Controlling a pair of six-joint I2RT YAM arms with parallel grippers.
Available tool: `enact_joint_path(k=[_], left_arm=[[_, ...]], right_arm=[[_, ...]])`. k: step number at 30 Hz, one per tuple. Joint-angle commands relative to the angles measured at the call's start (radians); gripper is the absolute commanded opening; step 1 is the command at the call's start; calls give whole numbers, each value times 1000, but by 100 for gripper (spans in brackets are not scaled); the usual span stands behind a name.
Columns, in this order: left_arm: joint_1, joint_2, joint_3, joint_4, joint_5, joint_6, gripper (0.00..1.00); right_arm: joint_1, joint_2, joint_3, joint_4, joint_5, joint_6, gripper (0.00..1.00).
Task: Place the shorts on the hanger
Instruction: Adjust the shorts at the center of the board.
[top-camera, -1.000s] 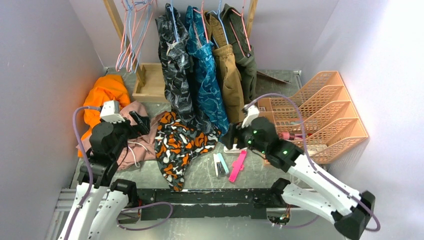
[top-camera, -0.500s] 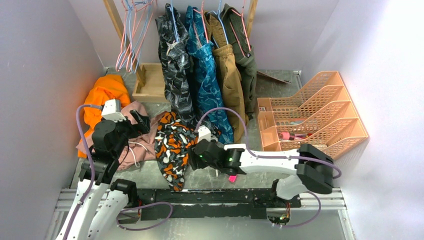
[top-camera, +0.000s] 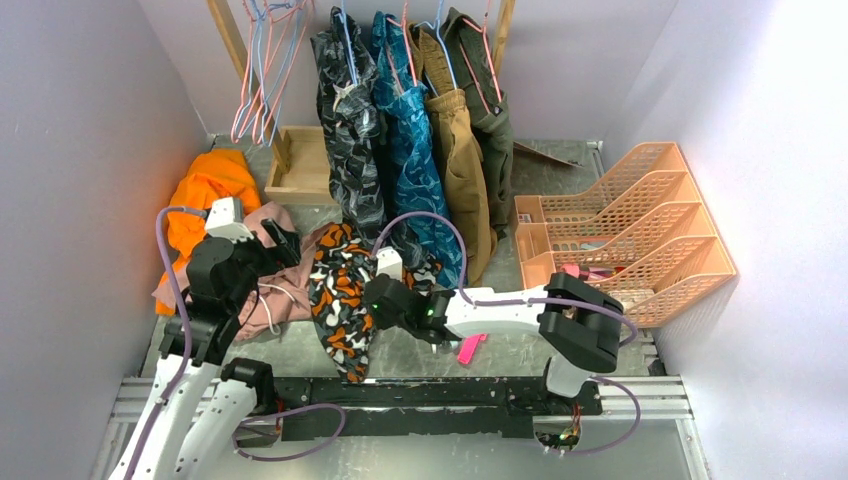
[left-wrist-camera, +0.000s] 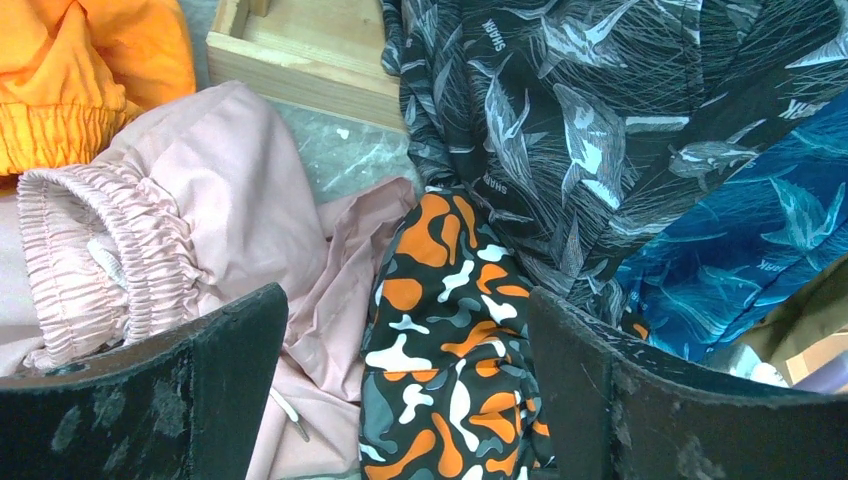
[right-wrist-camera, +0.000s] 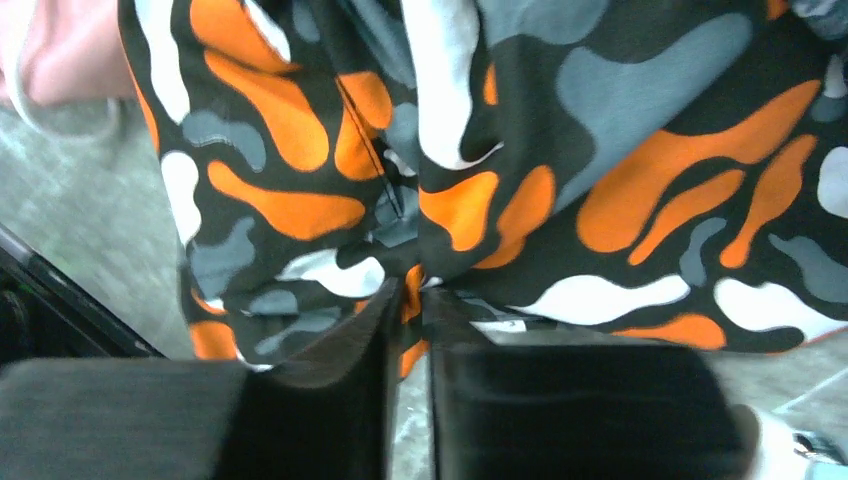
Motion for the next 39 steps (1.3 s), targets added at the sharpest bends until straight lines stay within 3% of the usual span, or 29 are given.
enact_joint_path(k=[1,7,13,20,22,24,26,32,35,39], left_arm=[[-6,14,14,-9,-18,-8,92],[-6,-36,19,-29,-98,-22,90],[-6,-110,13,-32,-162,-33,90],[-6,-115,7,-24,-140,-30,90],[-6,-113,7,-24,-137,-30,91],[-6,-109,4,-22,-131,-29,91],[-6,-104,2,-18,-126,-28,91],[-6,-90,0,-11,-109,-24,91],[-6,-83,1,-14,-105,-23,91],[-6,-66,5,-21,-101,-23,92]], right_arm=[[-9,-12,71,36,10,-24,0],[-8,-254,113,26,-52,-173,0],[-8,-512,211,-206,-40,-341,0],[-12,-678,28,-426,101,-232,0],[-12,-676,-13,-489,144,-173,13],[-12,-672,-26,-548,167,-136,40],[-11,-689,-14,-574,136,-171,52],[40,-615,164,-662,-6,-329,59],[244,-473,233,-710,95,-336,63],[414,-268,286,-755,238,-322,79]])
